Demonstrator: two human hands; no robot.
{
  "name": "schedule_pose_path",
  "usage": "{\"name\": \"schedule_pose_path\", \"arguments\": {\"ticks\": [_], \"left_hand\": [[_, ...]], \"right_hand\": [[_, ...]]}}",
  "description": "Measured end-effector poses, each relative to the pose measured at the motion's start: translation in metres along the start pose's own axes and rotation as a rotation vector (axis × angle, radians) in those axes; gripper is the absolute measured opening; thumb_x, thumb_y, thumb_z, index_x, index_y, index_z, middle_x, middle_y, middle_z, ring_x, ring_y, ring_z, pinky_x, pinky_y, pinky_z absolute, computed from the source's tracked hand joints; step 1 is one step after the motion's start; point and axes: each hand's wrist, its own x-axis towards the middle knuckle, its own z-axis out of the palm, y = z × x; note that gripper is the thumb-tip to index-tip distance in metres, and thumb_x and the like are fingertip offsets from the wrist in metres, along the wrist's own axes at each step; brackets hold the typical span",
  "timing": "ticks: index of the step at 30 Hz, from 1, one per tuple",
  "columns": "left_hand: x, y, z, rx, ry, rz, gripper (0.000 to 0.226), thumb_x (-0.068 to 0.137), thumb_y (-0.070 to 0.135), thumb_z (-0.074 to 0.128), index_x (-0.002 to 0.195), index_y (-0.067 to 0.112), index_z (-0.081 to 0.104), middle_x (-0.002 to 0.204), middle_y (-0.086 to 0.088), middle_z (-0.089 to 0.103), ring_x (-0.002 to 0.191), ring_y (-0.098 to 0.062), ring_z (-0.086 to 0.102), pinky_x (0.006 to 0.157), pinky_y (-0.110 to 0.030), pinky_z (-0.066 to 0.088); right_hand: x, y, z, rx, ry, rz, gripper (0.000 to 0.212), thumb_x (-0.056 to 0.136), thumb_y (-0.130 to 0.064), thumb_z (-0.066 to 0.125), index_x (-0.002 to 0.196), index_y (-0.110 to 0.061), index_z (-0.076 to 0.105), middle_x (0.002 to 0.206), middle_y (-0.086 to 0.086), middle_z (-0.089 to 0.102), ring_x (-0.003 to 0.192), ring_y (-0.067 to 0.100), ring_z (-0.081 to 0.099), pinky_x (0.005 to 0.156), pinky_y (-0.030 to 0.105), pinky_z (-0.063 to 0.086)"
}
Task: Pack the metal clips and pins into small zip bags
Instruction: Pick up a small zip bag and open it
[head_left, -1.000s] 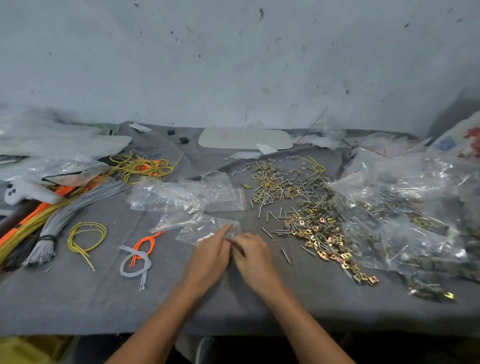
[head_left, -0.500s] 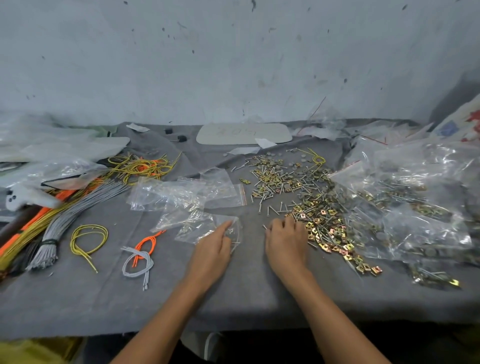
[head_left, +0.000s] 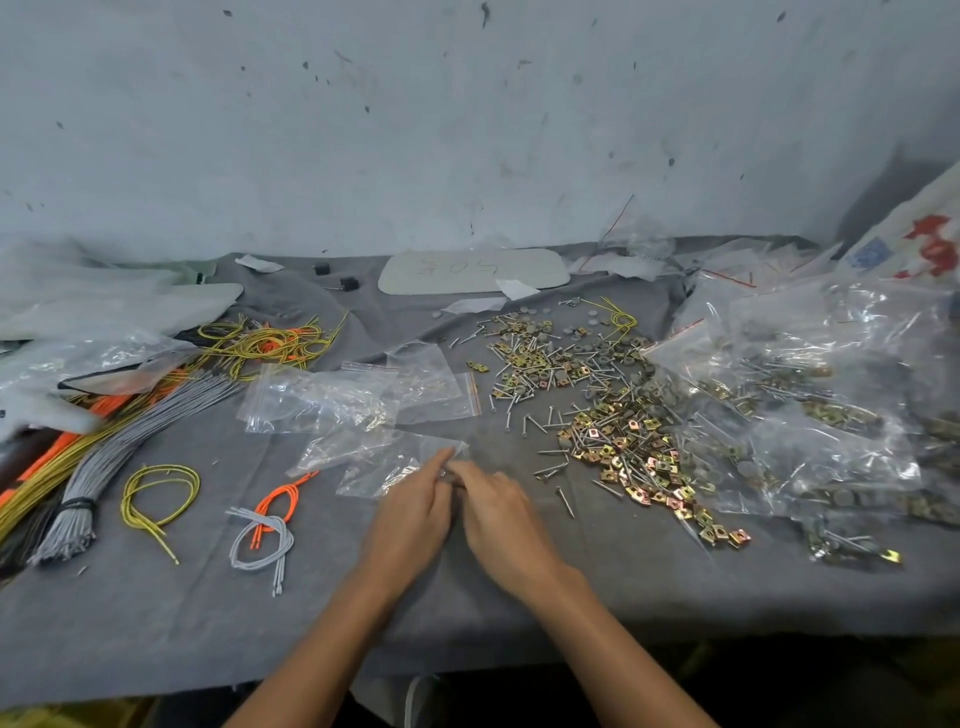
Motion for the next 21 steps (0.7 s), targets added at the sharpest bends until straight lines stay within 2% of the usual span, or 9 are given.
{"name": "schedule_pose_path", "arguments": {"ticks": [3,6,9,13,17,21], "left_hand": [[0.0,-0.002,0.001,0.002,0.001,0.002,0.048,0.1,0.013,0.043,0.146,0.023,0.051,0.13,-0.006,0.067,0.119,-0.023,0.061,0.093,-0.025,0.04],[0.001,-0.003,0.002,0.017,-0.005,-0.01,0.049,0.1,0.016,0.042,0.147,0.025,0.05,0.123,-0.009,0.07,0.113,-0.026,0.062,0.092,-0.032,0.043],[0.001,-0.002,0.002,0.028,0.0,-0.013,0.049,0.1,0.017,0.041,0.148,0.027,0.05,0.127,-0.006,0.068,0.115,-0.024,0.061,0.094,-0.032,0.043],[0.0,-0.001,0.001,0.027,-0.007,-0.012,0.049,0.101,0.018,0.04,0.149,0.027,0.048,0.13,-0.006,0.067,0.116,-0.024,0.06,0.097,-0.034,0.044],[-0.001,0.002,0.0,0.029,-0.009,-0.02,0.049,0.101,0.016,0.041,0.148,0.026,0.049,0.125,-0.007,0.069,0.113,-0.025,0.061,0.094,-0.033,0.043],[-0.001,0.004,0.0,0.038,-0.015,-0.028,0.05,0.1,0.016,0.042,0.148,0.027,0.049,0.119,-0.007,0.071,0.111,-0.024,0.062,0.09,-0.031,0.042]], "right_hand": [[-0.007,0.002,-0.012,0.07,0.005,0.027,0.039,0.096,-0.01,0.05,0.133,-0.024,0.054,0.114,0.005,0.068,0.1,0.029,0.058,0.09,0.043,0.045],[-0.015,0.018,-0.029,-0.075,0.151,0.103,0.022,0.093,-0.014,0.058,0.113,-0.02,0.064,0.105,0.001,0.066,0.096,0.025,0.056,0.089,0.039,0.045],[-0.027,0.039,-0.052,-0.176,0.261,0.228,0.006,0.093,-0.023,0.063,0.098,-0.021,0.063,0.095,-0.001,0.063,0.089,0.023,0.055,0.082,0.039,0.044],[-0.038,0.051,-0.057,-0.305,0.114,0.385,0.016,0.098,-0.036,0.054,0.104,-0.021,0.057,0.106,0.001,0.059,0.099,0.023,0.055,0.089,0.037,0.042],[-0.037,0.044,-0.048,-0.35,0.079,0.353,0.017,0.103,-0.03,0.046,0.11,-0.018,0.054,0.114,0.002,0.057,0.104,0.023,0.052,0.091,0.035,0.038],[-0.028,0.021,-0.039,-0.089,0.135,0.239,0.008,0.103,-0.023,0.047,0.098,-0.019,0.051,0.098,0.002,0.058,0.09,0.024,0.051,0.082,0.04,0.042]]}}
